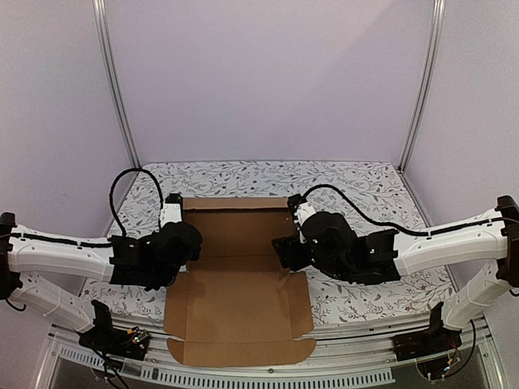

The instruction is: Fold the paper box

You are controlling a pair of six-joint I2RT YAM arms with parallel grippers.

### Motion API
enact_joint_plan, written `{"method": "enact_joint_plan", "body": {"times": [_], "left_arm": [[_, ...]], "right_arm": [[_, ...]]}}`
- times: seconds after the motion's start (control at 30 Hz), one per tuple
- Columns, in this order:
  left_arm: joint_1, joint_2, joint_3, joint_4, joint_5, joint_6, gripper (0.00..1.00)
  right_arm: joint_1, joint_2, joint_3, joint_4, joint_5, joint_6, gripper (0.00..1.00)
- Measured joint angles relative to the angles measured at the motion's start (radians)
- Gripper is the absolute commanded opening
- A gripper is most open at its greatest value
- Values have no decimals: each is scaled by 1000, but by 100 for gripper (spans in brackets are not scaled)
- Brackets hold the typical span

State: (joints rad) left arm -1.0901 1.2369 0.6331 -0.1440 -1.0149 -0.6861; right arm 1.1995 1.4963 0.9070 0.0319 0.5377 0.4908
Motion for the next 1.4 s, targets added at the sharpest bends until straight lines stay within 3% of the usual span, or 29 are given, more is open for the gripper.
{"method": "enact_joint_plan", "body": {"times": [0.33,0.6,0.87,1.4], "left_arm": [[0,15,0,-4,-10,0,0],[0,24,0,-9,-18,0,0],[0,24,0,-10,-20,0,0],[0,24,0,-12,-26,5,0]], "right_arm": [[5,60,11,29,-59,-16,72],[6,80,21,31,-87,-55,83],[6,80,21,31,-126,-105,86],[-32,41,21,-63,-321,-356,91]]}}
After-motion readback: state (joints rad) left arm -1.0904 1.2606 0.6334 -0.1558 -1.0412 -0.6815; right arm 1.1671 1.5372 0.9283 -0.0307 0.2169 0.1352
